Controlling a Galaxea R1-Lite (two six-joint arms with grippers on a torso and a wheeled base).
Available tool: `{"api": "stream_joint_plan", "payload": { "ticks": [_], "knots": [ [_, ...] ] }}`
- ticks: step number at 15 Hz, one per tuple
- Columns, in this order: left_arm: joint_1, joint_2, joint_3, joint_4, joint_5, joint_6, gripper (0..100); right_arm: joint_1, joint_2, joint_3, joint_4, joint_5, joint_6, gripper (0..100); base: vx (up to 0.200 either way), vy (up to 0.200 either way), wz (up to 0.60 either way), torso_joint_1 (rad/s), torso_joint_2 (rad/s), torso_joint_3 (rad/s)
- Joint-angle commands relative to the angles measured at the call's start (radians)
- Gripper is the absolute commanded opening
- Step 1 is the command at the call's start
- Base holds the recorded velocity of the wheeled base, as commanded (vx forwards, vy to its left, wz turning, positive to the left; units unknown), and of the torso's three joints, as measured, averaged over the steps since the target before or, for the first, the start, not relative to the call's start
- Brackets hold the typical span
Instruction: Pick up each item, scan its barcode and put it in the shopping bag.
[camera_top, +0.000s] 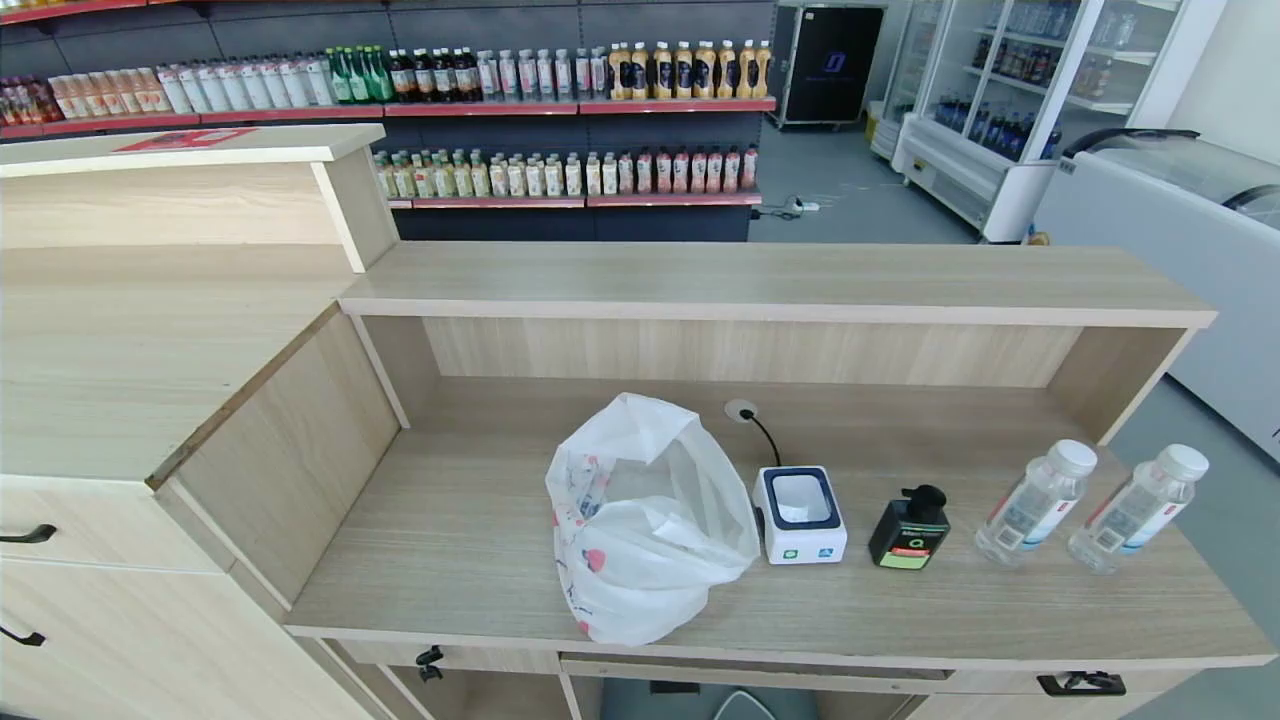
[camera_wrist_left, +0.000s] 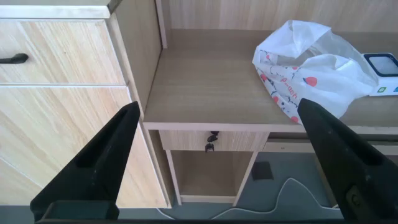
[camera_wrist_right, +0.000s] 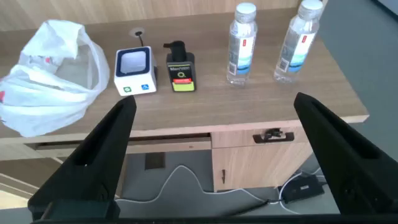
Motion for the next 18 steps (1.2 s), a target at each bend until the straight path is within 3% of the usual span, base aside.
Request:
{"api": "stream_joint_plan", "payload": {
  "ticks": [1, 4, 6, 8, 9, 11, 15, 18],
  "knots": [
    [0.000, 0.001, 0.000, 0.000, 0.000, 0.000, 100, 0.053, 0.281, -0.252, 0.007, 0.052, 0.000, 100, 0.000, 0.000, 0.00, 0.000, 0.00, 0.000],
    [0.000, 0.001, 0.000, 0.000, 0.000, 0.000, 100, 0.060, 0.597, -0.329, -0.136, 0.055, 0.077, 100, 0.000, 0.000, 0.00, 0.000, 0.00, 0.000],
    [0.000, 0.001, 0.000, 0.000, 0.000, 0.000, 100, -0.002, 1.024, -0.326, -0.575, 0.086, 0.060, 100, 0.000, 0.000, 0.00, 0.000, 0.00, 0.000],
    [0.000, 0.001, 0.000, 0.000, 0.000, 0.000, 100, -0.111, 1.272, -0.312, -0.848, 0.212, -0.096, 100, 0.000, 0.000, 0.00, 0.000, 0.00, 0.000],
    [0.000, 0.001, 0.000, 0.000, 0.000, 0.000, 100, -0.156, 1.330, -0.267, -0.914, 0.292, -0.179, 100, 0.000, 0.000, 0.00, 0.000, 0.00, 0.000],
    [0.000, 0.001, 0.000, 0.000, 0.000, 0.000, 100, -0.217, 1.372, -0.200, -0.918, 0.378, -0.230, 100, 0.000, 0.000, 0.00, 0.000, 0.00, 0.000],
    [0.000, 0.001, 0.000, 0.000, 0.000, 0.000, 100, -0.297, 1.425, -0.194, -0.796, 0.387, -0.279, 100, 0.000, 0.000, 0.00, 0.000, 0.00, 0.000],
    [0.000, 0.001, 0.000, 0.000, 0.000, 0.000, 100, -0.341, 1.482, -0.201, -0.740, 0.470, -0.382, 100, 0.000, 0.000, 0.00, 0.000, 0.00, 0.000]
  ]
}}
